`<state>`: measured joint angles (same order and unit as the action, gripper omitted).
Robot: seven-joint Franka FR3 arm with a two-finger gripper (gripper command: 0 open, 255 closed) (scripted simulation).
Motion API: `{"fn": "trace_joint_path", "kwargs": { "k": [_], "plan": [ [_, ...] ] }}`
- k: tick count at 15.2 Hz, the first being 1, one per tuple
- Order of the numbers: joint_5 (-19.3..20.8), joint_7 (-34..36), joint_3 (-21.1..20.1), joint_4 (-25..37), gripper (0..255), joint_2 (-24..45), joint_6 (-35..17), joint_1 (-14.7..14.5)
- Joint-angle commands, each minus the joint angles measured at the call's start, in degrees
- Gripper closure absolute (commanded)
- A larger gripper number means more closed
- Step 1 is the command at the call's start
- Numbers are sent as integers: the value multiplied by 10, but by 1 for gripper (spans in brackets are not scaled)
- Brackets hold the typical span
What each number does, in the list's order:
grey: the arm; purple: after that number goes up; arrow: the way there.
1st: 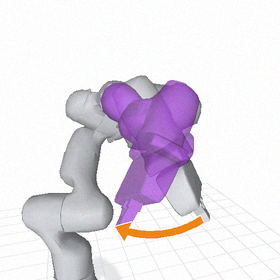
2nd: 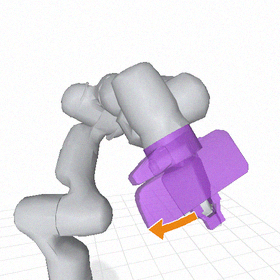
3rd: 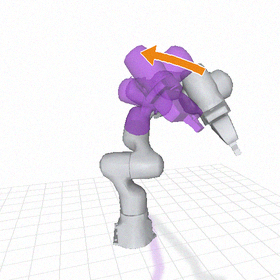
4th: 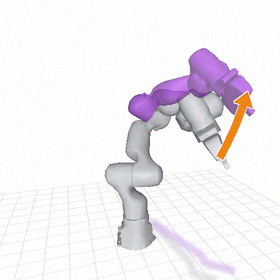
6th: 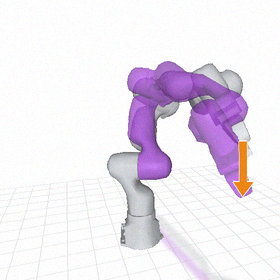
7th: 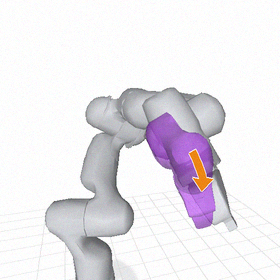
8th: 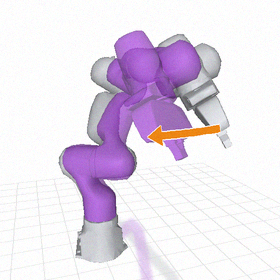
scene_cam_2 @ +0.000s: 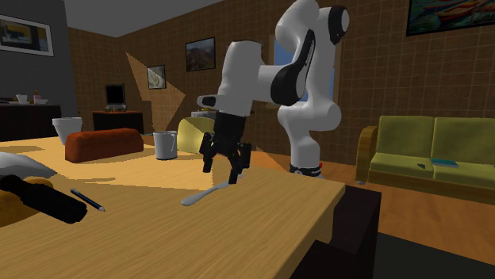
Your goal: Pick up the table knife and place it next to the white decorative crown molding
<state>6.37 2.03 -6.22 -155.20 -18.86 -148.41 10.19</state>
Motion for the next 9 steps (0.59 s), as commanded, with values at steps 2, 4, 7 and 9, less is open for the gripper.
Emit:
{"fn": "trace_joint_path", "kwargs": {
  "k": [2,4,7,9],
  "plan": [
    [10,6,-2,-3,0,28,-31,6],
    [12,8,-3,-3,0,33,-37,8],
    [12,8,-3,-3,0,33,-37,8],
    [12,8,-3,-3,0,33,-37,8]
  ]
}}
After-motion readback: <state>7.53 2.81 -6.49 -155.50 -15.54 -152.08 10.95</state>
